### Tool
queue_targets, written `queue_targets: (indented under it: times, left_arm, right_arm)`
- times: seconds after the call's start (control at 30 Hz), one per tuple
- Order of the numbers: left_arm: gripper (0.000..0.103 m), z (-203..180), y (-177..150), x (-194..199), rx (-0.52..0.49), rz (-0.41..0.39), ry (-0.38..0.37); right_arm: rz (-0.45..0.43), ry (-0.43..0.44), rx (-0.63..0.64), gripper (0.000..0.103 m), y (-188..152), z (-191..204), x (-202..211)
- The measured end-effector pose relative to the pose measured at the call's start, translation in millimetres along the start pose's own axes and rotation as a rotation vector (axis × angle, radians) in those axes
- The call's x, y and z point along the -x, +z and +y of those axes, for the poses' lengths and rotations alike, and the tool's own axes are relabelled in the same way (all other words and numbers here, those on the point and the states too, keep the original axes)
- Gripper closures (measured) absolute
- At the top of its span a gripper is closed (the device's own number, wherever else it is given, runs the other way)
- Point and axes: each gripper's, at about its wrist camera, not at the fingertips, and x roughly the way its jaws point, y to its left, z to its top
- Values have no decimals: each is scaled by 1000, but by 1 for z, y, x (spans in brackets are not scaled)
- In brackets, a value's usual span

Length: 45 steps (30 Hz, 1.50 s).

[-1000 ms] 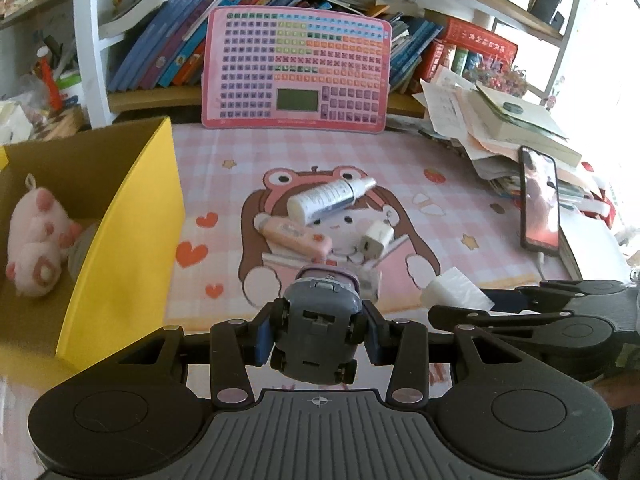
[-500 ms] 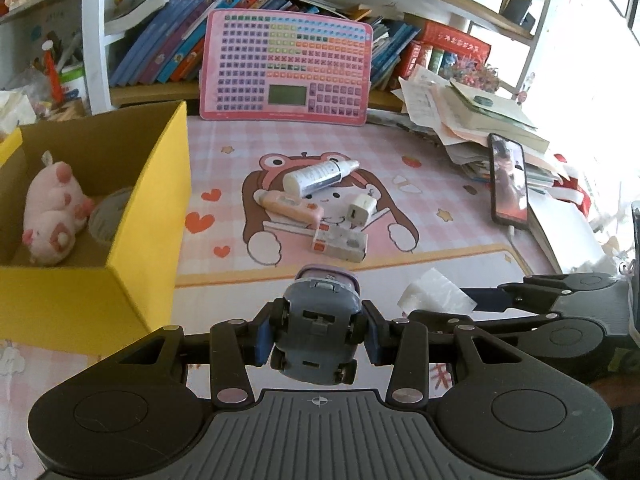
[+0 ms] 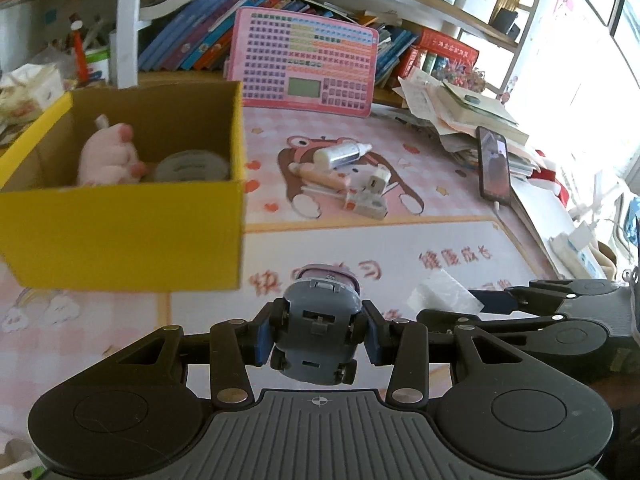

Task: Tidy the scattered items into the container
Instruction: 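Lift and carry the toy car and charger with both tools over the yellow box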

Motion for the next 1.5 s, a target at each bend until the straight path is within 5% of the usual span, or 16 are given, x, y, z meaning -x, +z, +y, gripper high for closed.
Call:
queue_targets:
  times: [0.53, 1.5]
  left_arm:
    - [61, 58, -36, 58, -11, -20, -45]
    - [61, 127, -66, 114, 95, -84, 40]
  right_arm:
    - [-40, -41, -15, 58, -37, 85, 32]
    - [-44, 52, 151, 58, -35, 172, 33]
